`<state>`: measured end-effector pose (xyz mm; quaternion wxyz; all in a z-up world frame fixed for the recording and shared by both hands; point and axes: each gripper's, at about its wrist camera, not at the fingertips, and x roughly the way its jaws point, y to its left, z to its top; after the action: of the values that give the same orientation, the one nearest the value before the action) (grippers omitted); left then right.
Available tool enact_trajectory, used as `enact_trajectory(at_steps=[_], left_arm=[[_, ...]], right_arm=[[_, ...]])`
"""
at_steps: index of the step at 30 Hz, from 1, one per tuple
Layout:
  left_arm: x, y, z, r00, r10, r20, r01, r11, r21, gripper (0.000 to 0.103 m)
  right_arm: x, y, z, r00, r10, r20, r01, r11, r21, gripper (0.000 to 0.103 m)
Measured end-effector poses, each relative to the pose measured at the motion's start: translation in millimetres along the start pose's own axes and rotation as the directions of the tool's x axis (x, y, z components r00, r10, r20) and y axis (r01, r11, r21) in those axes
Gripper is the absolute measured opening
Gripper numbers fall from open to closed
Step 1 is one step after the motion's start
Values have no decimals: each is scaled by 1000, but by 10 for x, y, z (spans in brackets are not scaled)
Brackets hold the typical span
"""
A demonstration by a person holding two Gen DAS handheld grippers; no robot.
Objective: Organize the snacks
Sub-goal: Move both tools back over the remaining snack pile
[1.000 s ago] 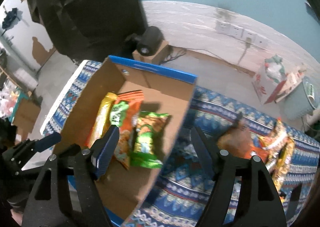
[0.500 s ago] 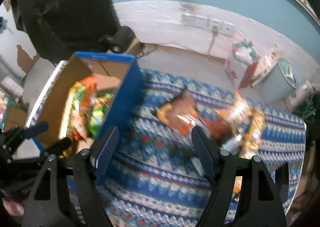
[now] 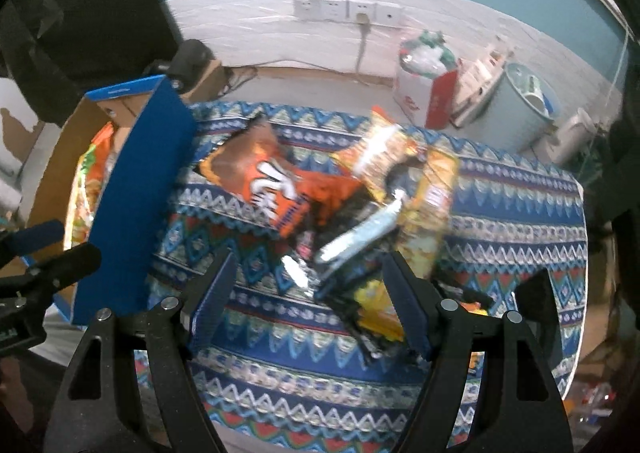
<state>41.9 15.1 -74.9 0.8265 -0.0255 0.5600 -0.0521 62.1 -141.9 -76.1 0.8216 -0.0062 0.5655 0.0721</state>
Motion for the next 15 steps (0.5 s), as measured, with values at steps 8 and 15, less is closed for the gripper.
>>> enact_trajectory(at_steps=[8,15], left_arm=[[200,-369,230,997,72,-15,-71,997,33,80],[560,-500,444,994,83,-73,-81,996,30,81]], right_arm=[[24,-344,140,998,-40,-38,40,999,-15,75],[251,-696,364,993,-57,-108,58,998,4,75]])
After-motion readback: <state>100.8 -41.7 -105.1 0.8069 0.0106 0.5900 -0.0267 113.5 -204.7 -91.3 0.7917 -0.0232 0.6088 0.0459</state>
